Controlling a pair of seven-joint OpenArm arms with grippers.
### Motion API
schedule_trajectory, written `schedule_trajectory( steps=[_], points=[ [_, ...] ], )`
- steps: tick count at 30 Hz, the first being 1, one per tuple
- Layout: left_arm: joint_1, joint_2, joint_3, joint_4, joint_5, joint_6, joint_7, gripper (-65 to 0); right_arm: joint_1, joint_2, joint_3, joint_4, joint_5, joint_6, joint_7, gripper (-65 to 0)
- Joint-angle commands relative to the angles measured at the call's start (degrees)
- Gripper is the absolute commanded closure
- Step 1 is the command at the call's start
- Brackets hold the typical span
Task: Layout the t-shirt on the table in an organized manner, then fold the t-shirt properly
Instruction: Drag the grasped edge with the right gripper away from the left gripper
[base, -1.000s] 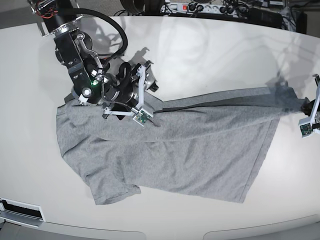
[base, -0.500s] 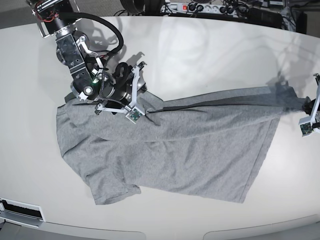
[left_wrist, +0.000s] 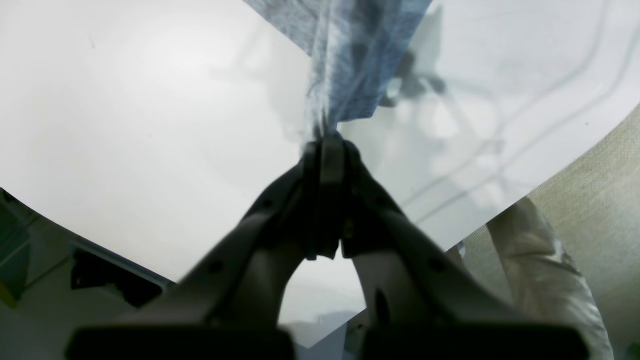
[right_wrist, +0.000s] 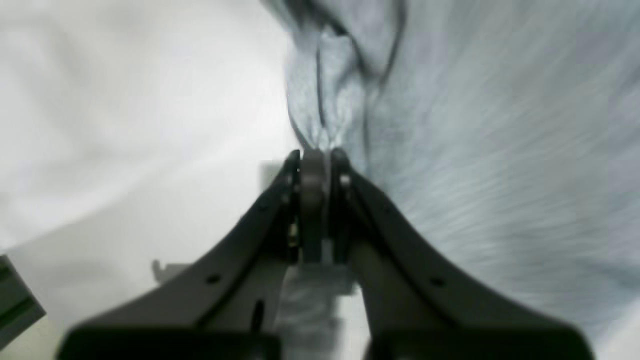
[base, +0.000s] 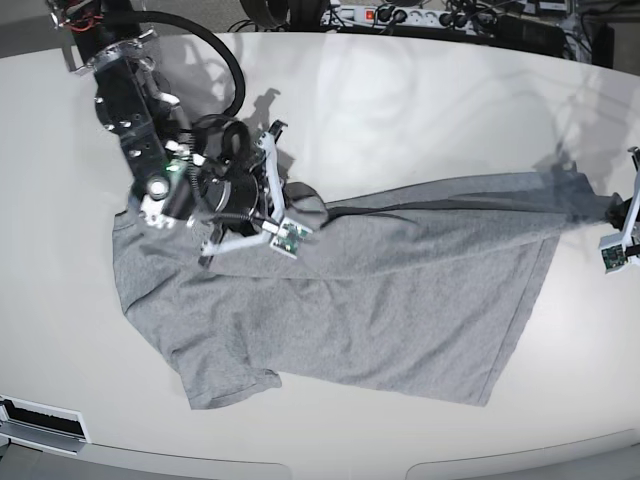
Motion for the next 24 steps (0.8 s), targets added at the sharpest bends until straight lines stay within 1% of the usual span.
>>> schedule_trajectory(
  steps=[1, 3, 4, 9, 12, 14, 16, 19, 21, 24],
  points=[
    [-1.01, -1.84, -0.87, 0.31, 0.39, 0.44, 0.24, 0.0, 0.76, 1.77, 0.37, 4.79, 2.05, -0.09, -0.31, 0.0],
    [-0.98, -1.84, -0.87, 0.31, 0.37, 0.46, 0.22, 0.0, 0.13, 5.77, 0.48, 11.21, 6.03, -1.31, -2.14, 0.0],
    [-1.01, -1.84, -0.87, 0.31, 0.39, 0.46, 0.22, 0.0, -0.55, 7.78, 0.74, 13.77, 6.91, -1.66, -2.80, 0.0],
    [-1.81, -1.81, -0.87, 0.37, 0.26, -0.04, 0.22, 0.0, -5.66, 15.74, 3.13, 23.34, 6.91, -1.88, -4.20, 0.0],
    [-1.90, -1.84, -0.87, 1.44, -0.35, -3.74, 0.28, 0.0, -10.03, 19.65, 5.46, 28.00, 6.93, -3.13, -5.49, 0.0],
    [-1.92, -1.86, -0.87, 2.38, -2.73, -6.99, 0.96, 0.0, -13.09, 21.81, 7.39, 30.93, 6.93, -3.63, -6.71, 0.0],
    [-1.90, -1.86, -0.87, 3.50, -5.53, -6.99, 2.23, 0.0, -16.52, 23.58, 9.42, 31.98, 7.63, -3.89, -6.97, 0.0],
    [-1.90, -1.99, -0.87, 5.20, -10.12, -6.99, 6.47, 0.0, -21.73, 25.22, 11.78, 31.98, 12.68, -3.56, -6.99, 0.0],
    [-1.88, -2.51, -0.87, 6.73, -13.44, -6.99, 9.03, 0.0, -25.27, 25.33, 12.37, 31.98, 17.05, -2.34, -7.63, 0.0],
    [-1.90, -4.04, -0.87, 9.77, -17.75, -6.99, 11.32, 0.0, -29.86, 25.31, 12.31, 31.98, 25.64, 1.20, -9.57, 0.0]
  ],
)
